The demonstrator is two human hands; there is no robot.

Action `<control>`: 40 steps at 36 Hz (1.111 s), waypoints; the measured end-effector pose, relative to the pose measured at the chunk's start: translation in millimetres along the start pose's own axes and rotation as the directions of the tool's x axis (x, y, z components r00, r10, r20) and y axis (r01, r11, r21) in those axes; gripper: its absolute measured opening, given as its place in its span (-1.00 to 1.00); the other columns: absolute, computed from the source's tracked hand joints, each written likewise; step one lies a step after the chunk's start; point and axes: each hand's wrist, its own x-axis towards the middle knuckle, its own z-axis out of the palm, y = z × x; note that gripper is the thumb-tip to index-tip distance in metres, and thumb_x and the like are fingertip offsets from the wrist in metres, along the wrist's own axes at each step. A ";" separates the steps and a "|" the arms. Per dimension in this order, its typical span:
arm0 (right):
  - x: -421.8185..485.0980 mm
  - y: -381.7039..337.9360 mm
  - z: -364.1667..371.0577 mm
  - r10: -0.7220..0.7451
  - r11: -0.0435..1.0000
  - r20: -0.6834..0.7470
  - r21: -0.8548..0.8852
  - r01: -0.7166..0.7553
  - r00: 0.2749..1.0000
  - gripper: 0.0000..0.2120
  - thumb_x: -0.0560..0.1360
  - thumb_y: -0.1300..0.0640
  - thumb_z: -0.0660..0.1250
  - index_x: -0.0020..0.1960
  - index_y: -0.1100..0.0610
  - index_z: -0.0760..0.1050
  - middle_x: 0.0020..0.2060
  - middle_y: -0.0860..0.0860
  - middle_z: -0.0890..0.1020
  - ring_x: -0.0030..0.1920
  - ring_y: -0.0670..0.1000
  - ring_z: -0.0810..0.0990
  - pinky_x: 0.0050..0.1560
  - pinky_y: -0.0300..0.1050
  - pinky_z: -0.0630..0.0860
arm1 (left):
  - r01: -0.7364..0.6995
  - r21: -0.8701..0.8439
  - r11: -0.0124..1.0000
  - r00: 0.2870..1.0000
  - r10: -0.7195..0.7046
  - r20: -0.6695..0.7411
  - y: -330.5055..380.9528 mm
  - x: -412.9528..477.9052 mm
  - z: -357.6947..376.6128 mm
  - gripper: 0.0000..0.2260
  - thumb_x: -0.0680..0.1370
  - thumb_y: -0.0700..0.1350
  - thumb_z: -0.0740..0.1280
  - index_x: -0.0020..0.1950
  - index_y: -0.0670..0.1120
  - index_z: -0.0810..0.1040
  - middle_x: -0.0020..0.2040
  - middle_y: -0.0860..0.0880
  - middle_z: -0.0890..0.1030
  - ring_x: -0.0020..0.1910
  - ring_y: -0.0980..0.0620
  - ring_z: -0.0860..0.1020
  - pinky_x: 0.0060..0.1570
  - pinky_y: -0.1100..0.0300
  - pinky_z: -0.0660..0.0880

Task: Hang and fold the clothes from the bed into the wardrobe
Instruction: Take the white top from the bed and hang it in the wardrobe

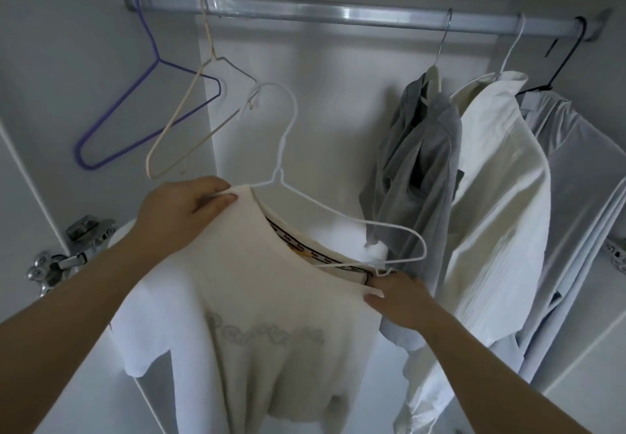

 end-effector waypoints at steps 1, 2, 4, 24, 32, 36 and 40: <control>0.9 2.5 -1.9 -0.001 1.000 0.002 -0.013 0.001 1.000 -0.74 0.58 0.00 0.12 0.14 0.07 0.48 0.15 -0.02 0.56 0.21 0.00 0.49 0.21 -0.14 0.34 | 0.004 0.003 1.000 1.000 -0.004 0.010 -5.2 -3.0 -1.2 -0.38 0.33 0.33 0.02 -0.04 -0.10 0.61 -0.36 -0.03 0.55 -0.29 -0.05 0.53 -0.27 0.19 0.38; 1.5 4.8 -3.8 -0.001 1.000 0.001 -0.021 0.001 1.000 -0.73 0.58 0.00 0.12 0.18 0.06 0.48 0.16 -0.04 0.56 0.22 -0.01 0.48 0.22 -0.15 0.32 | 0.008 0.007 1.000 1.000 -0.008 0.019 -10.2 -5.8 -2.2 -0.40 0.34 0.32 0.02 -0.05 -0.09 0.60 -0.39 -0.01 0.53 -0.32 -0.05 0.52 -0.30 0.20 0.37; 1.8 8.7 -6.2 -0.012 1.000 -0.018 -0.002 0.012 1.000 -0.79 0.58 0.01 0.12 0.08 -0.01 0.50 0.05 -0.09 0.58 0.15 -0.03 0.50 0.15 -0.18 0.31 | -0.010 0.025 1.000 0.999 0.009 0.050 -21.0 -11.3 -3.4 -0.46 0.36 0.32 0.02 -0.08 -0.03 0.59 -0.39 -0.01 0.54 -0.34 -0.06 0.53 -0.31 0.20 0.41; -3.6 -19.9 -30.4 -0.210 0.934 -0.373 0.196 0.298 0.904 -0.82 0.41 0.16 0.30 -0.21 0.26 0.60 -0.33 0.04 0.60 -0.23 -0.05 0.53 -0.23 -0.34 0.41 | -0.267 0.138 0.954 0.963 0.258 0.084 -21.0 -26.7 40.0 -0.76 0.49 0.12 0.12 -0.19 0.05 0.50 -0.49 0.03 0.54 -0.57 0.01 0.51 -0.56 0.33 0.30; -6.5 -27.5 -39.5 -0.068 0.864 -0.607 0.361 0.351 0.792 -0.73 0.31 0.07 0.51 -0.06 0.17 0.60 0.22 0.00 0.42 0.17 -0.12 0.39 0.22 -0.30 0.33 | -0.087 -0.091 0.992 0.988 0.098 0.122 3.6 -24.6 36.7 -0.59 0.36 0.32 0.01 -0.05 0.18 0.52 -0.28 0.30 0.55 -0.27 0.14 0.53 -0.29 0.36 0.37; -5.0 -22.5 -57.7 0.125 0.903 -0.221 0.430 -0.018 0.967 -0.56 0.43 -0.11 0.38 0.26 0.00 0.41 0.05 -0.03 0.53 0.08 0.00 0.51 0.09 -0.10 0.44 | -0.037 -0.197 0.980 0.993 0.057 0.099 8.1 -18.6 30.0 -0.59 0.32 0.34 0.07 -0.07 0.19 0.55 -0.26 0.16 0.62 -0.13 0.19 0.53 -0.19 0.22 0.46; -5.7 -33.4 -51.8 0.113 0.925 -0.217 0.379 -0.023 0.970 -0.67 0.52 -0.20 0.20 -0.30 -0.01 0.35 -0.42 -0.09 0.43 -0.34 -0.08 0.44 -0.29 -0.21 0.35 | -0.059 -0.205 0.977 0.986 0.089 0.141 17.3 -17.3 35.4 -0.61 0.30 0.35 0.06 -0.18 0.21 0.57 -0.35 0.21 0.58 -0.18 0.33 0.52 -0.27 0.39 0.39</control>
